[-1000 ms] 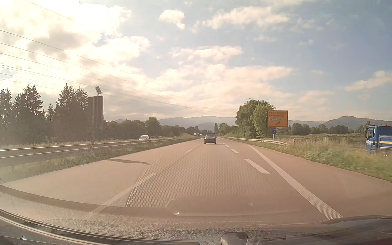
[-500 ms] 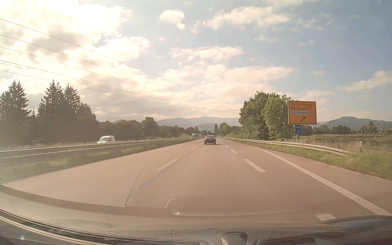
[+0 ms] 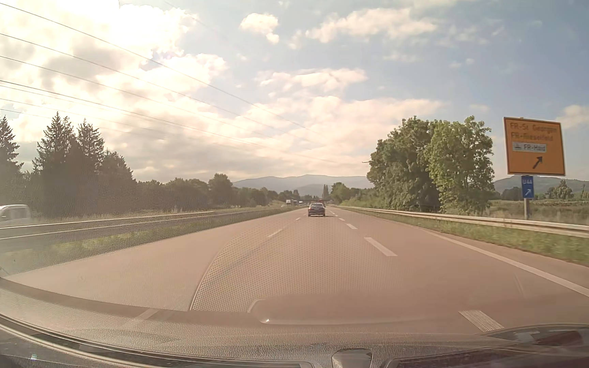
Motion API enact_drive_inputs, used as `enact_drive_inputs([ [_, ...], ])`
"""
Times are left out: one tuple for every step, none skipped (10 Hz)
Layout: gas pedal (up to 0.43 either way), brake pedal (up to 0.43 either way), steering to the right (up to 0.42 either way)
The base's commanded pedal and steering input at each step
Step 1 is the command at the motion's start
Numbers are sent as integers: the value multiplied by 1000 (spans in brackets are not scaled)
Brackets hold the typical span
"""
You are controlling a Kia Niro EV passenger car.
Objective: Follow the waypoints while adhering to traffic rules and regulations
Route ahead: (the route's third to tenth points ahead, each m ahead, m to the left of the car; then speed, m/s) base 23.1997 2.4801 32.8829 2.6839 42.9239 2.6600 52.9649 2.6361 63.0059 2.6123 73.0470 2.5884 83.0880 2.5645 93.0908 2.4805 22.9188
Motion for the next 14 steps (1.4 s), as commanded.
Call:
enact_drive_inputs([
  [197, 0, -3],
  [197, 0, -3],
  [197, 0, -3],
  [197, 0, -3],
  [197, 0, -3],
  [197, 0, -3],
  [209, 0, -3],
  [209, 0, -3],
  [209, 0, -3],
  [209, 0, -3],
  [209, 0, -3],
  [209, 0, -3],
  [209, 0, -3],
  [209, 0, -3],
])
